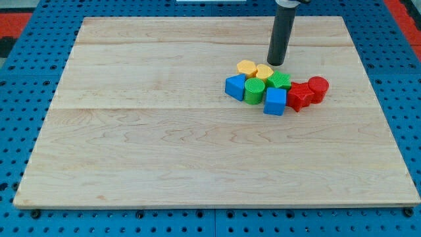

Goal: Nudge the blue cube right a bit

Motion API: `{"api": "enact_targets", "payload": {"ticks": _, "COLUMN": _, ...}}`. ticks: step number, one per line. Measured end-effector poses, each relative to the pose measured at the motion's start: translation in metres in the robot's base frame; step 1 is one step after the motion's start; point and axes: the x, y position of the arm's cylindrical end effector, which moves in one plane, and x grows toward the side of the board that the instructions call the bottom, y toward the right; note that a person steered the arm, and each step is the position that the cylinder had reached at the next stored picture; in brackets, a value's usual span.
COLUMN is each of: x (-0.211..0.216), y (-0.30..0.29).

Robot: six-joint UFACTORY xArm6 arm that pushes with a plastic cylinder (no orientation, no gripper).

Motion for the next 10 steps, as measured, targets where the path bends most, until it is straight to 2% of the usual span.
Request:
{"api": "enact_targets", "payload": {"ticks": 1, "x": -0.001, "y": 0.001}}
{"api": "enact_targets", "payload": {"ticks": 2, "x": -0.025, "y": 0.050}}
{"api": "enact_targets", "payload": {"ticks": 3, "x": -0.001, "y": 0.098}}
{"api": "enact_targets", "payload": {"ticks": 4, "x": 0.069, "y": 0.113}}
{"api": "enact_targets", "payload": {"ticks": 5, "x": 0.116, "y": 0.111}}
{"api": "enact_targets", "payload": {"ticks": 7, "x": 0.142, "y": 0.073}}
{"api": "enact_targets", "payload": {"ticks": 8, "x": 0.142, "y": 0.063}}
{"api": "enact_targets", "payload": {"ticks": 9, "x": 0.142, "y": 0.017}}
{"api": "enact_targets", "payload": {"ticks": 10, "x": 0.142, "y": 0.000}}
